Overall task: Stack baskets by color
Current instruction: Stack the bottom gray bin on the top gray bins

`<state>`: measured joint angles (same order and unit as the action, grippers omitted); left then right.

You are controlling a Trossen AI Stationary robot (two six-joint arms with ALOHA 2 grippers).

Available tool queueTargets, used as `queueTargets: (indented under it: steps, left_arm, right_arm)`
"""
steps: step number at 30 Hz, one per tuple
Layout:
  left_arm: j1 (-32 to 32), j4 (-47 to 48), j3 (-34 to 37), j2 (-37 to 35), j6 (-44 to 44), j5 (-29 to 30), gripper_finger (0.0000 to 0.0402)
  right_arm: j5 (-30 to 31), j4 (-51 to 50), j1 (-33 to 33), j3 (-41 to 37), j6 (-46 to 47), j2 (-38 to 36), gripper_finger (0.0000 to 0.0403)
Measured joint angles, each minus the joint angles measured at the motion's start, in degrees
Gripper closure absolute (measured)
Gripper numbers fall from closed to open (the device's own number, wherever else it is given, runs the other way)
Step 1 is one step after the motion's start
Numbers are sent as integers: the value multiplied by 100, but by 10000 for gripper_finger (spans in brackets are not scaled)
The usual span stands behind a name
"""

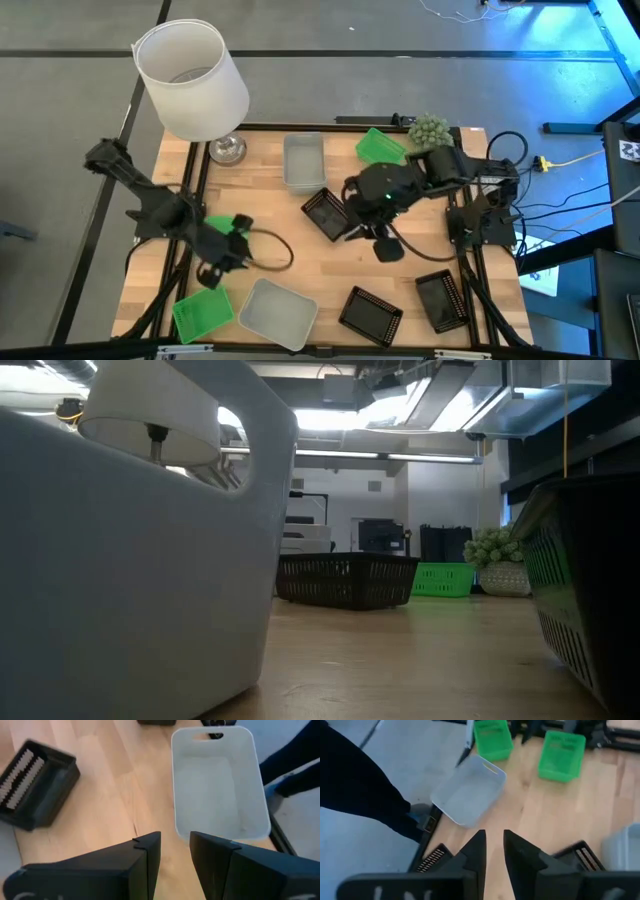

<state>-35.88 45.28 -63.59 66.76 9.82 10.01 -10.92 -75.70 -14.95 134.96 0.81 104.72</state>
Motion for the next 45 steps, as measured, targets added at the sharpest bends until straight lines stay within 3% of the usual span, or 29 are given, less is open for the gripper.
queueTargets:
  steps: [9,15,18,32,45]
  left_arm:
    - [-401,-730,0,1188,13,275,305]
    - [-419,-1466,0,2068,-38,340,305]
    - [-411,-1779,0,2415,-131,674,305]
    - [-113,-1844,-2,3157,24,862,305]
    - [-16,-1901,-7,3811,66,520,305]
  right_arm:
    - [613,142,-674,2,35,-240,337]
    - [675,128,-950,2,19,-246,337]
    - [679,98,-1022,2,6,-246,337]
    - [677,-61,-1080,2,9,-246,337]
    - [678,-96,-1080,2,19,-246,337]
